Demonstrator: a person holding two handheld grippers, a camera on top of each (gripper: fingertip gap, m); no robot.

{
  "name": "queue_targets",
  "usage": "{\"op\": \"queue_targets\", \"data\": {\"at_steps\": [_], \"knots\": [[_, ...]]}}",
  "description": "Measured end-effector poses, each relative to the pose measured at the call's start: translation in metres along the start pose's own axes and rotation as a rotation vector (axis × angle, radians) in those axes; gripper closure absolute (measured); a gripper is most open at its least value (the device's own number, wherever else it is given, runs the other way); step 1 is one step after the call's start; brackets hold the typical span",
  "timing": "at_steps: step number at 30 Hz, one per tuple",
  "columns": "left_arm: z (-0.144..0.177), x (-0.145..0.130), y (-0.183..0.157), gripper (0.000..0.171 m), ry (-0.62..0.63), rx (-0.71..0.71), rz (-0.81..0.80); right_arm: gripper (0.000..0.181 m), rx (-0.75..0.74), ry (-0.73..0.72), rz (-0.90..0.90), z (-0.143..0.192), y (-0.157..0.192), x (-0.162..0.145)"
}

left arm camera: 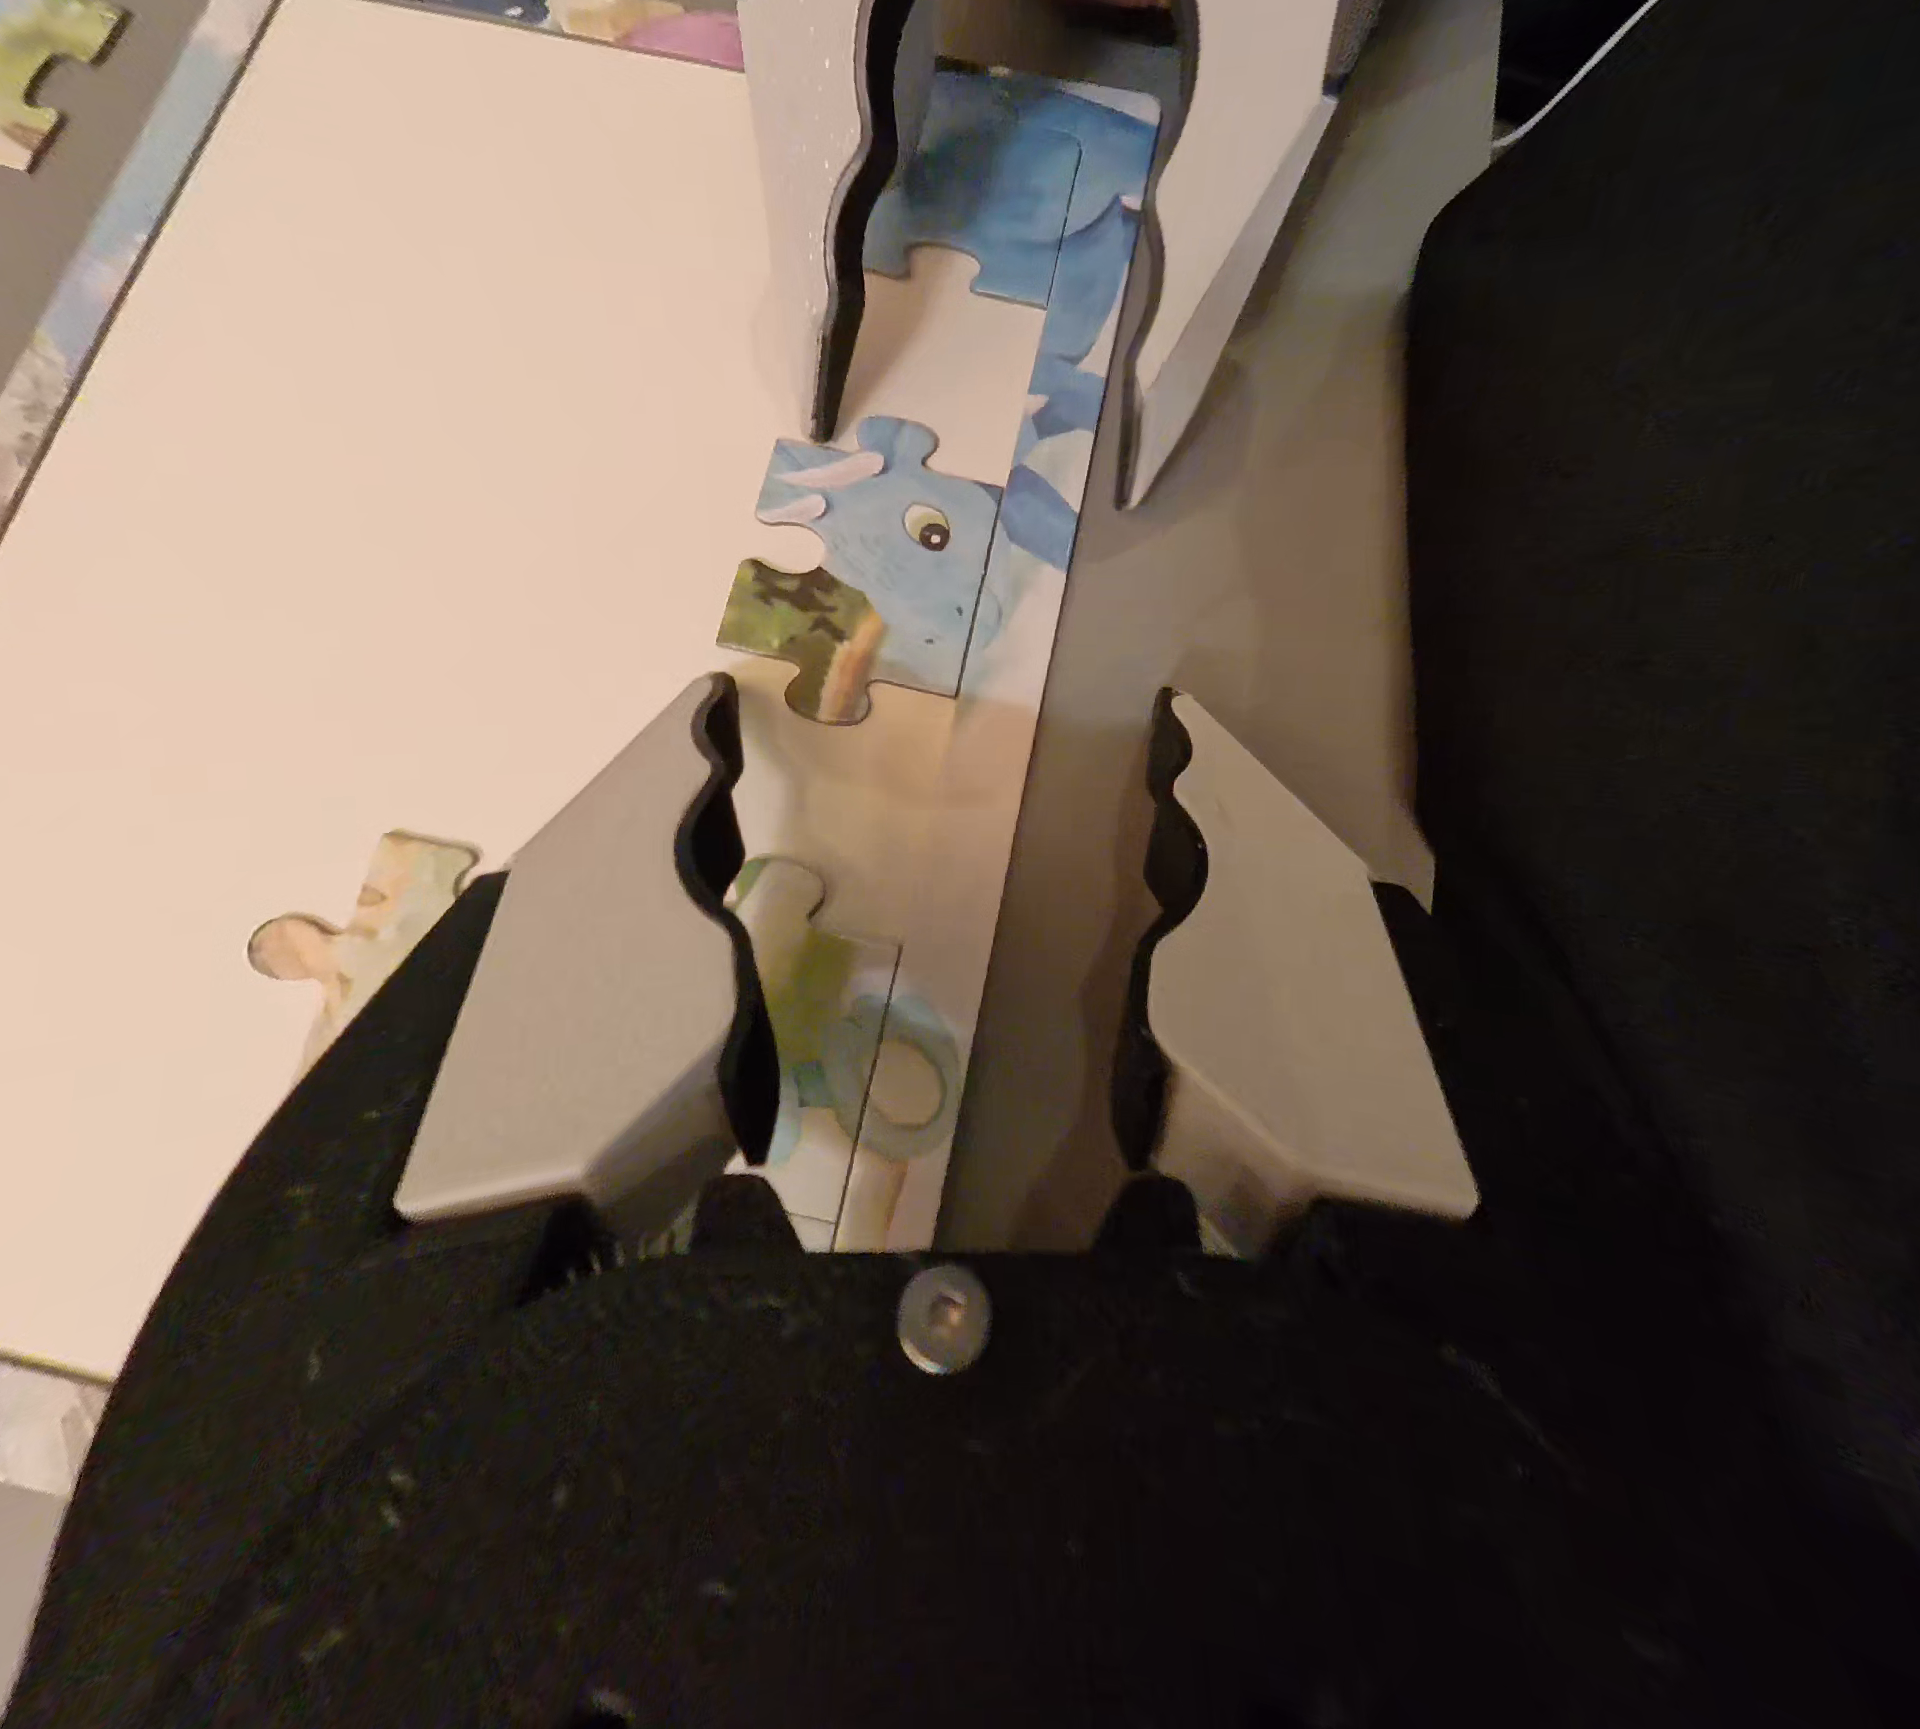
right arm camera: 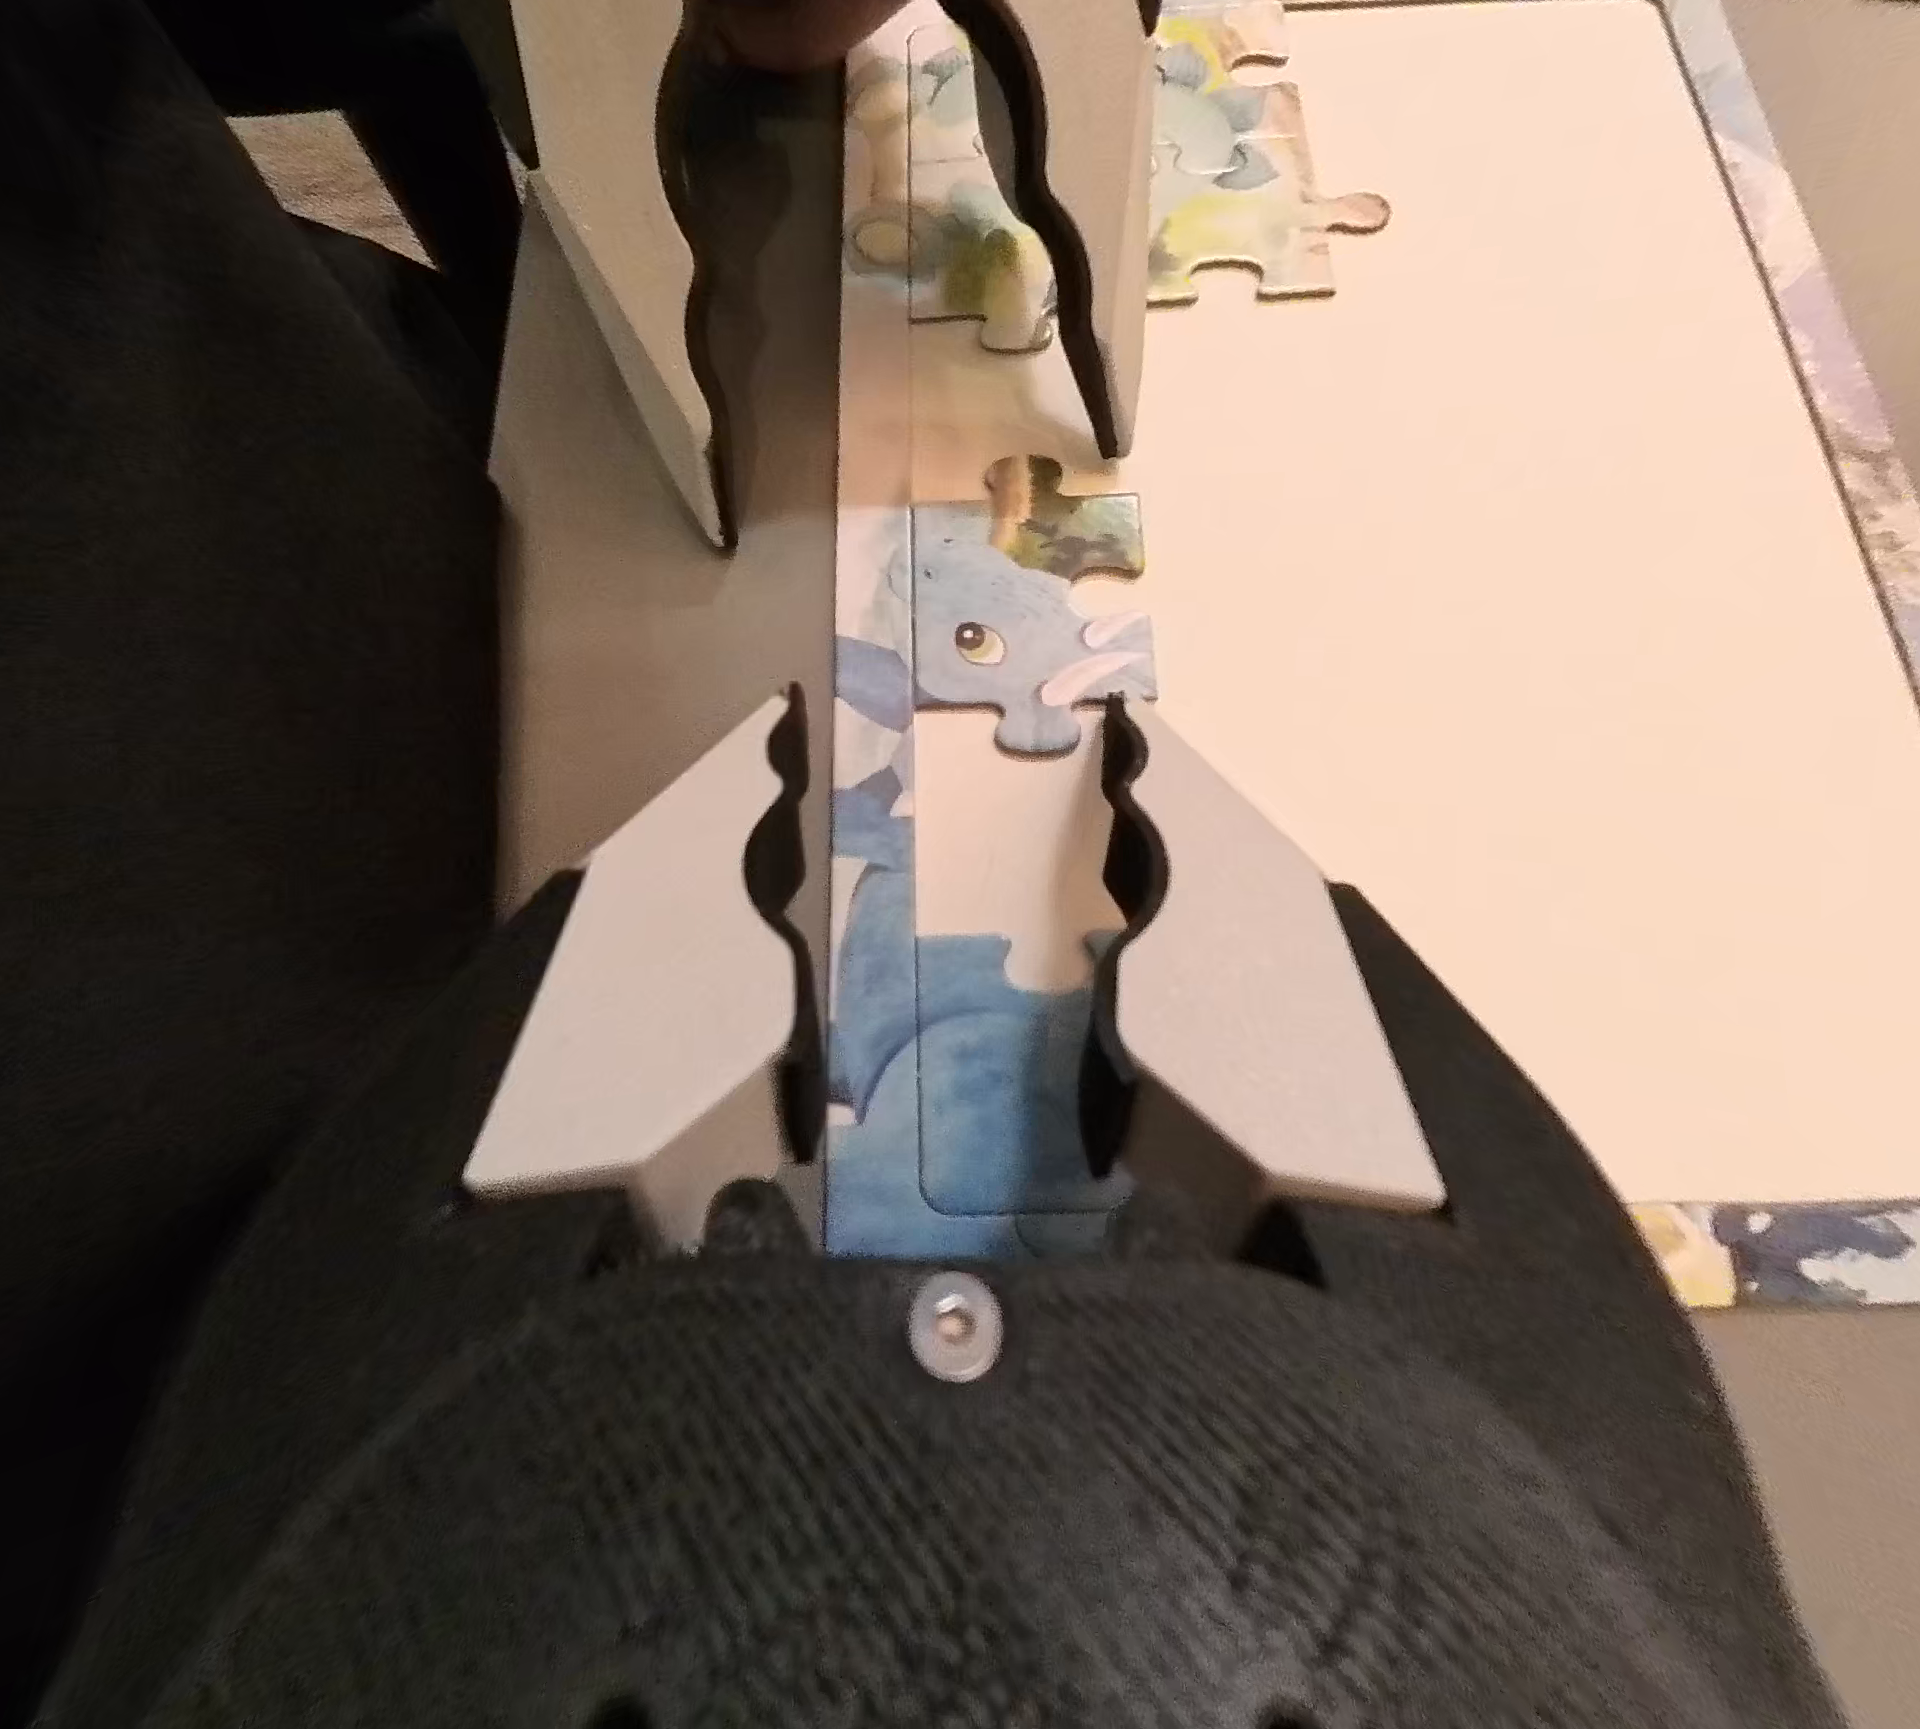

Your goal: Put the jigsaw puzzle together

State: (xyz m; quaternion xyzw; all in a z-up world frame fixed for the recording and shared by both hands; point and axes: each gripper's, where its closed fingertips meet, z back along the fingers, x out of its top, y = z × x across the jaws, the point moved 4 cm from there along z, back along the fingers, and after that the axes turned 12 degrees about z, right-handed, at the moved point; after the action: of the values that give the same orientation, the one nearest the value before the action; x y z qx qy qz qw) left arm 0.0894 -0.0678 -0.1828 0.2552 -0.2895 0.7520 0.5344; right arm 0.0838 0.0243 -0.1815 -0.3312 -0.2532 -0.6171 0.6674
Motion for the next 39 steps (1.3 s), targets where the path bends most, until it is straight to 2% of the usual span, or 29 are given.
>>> {"op": "queue_targets", "data": {"at_steps": [3,12,20,29,34,39], "knots": [[0.0001,-0.0009,0.0002,0.097,0.004,0.0,0.003,0.132,-0.014,0.002,-0.008,0.0005,-0.0018,-0.0005],[0.0014,-0.0011,0.002,0.115,-0.002,0.013,0.016,0.138,-0.006,0.0,0.001,0.0006,-0.0001,-0.0001],[0.0017,-0.0012,0.0015,0.124,-0.004,0.015,0.011,0.144,0.001,-0.004,-0.001,0.0011,0.0003,0.0002],[0.0015,-0.0012,0.0019,0.125,-0.005,0.02,0.01,0.145,0.001,-0.004,-0.001,0.0012,0.0004,0.0002],[0.0014,-0.0014,0.002,0.125,-0.004,0.02,0.011,0.136,0.034,-0.012,-0.009,0.0015,0.0041,0.0006],[0.0013,-0.0016,0.0021,0.125,-0.003,0.022,0.01,0.137,0.022,-0.006,-0.005,0.0011,0.0036,0.0002]]}}
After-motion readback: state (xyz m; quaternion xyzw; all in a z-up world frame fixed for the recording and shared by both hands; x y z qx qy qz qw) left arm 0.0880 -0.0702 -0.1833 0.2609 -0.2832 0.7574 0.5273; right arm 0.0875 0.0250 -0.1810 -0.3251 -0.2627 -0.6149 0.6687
